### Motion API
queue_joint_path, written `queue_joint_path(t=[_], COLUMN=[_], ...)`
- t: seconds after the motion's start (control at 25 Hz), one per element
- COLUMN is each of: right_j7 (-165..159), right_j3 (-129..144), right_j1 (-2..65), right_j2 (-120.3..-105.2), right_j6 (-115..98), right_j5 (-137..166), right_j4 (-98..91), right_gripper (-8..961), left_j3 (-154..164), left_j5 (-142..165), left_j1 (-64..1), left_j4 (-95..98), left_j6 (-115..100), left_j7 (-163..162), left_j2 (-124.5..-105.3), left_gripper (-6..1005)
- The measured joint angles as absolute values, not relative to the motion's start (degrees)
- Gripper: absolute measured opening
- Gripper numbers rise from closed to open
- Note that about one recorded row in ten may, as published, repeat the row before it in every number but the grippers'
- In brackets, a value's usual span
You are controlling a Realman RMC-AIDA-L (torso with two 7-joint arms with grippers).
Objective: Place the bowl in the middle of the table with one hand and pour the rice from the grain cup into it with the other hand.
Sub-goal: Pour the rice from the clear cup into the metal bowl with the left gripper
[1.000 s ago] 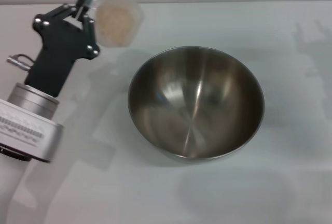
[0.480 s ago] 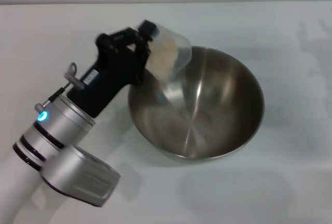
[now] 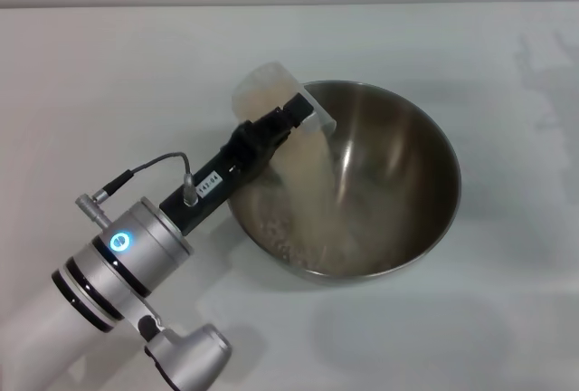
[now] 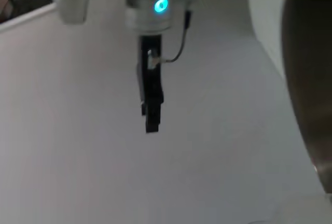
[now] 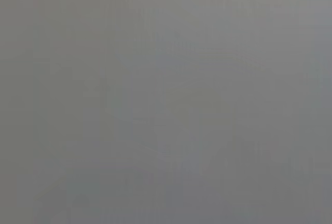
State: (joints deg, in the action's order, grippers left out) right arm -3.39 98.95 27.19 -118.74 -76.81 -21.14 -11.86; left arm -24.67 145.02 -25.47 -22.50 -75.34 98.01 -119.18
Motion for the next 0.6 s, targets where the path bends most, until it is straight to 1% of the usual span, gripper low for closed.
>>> queue_joint_path(t=[0.6], right_j7=[-2.72], right_j3=[98.95], right_j1=[27.78], right_j2=[-118.74], right_j6=[-75.93], right_j5=[-21.00], right_j4=[-11.82], right_gripper=[507], left_j3=[-24.10], left_j5=[145.15], left_j1=[-24.22], left_j4=[-24.37], left_j6=[-75.33], left_j7=[110.30], left_j2=[-119.18], left_gripper=[30])
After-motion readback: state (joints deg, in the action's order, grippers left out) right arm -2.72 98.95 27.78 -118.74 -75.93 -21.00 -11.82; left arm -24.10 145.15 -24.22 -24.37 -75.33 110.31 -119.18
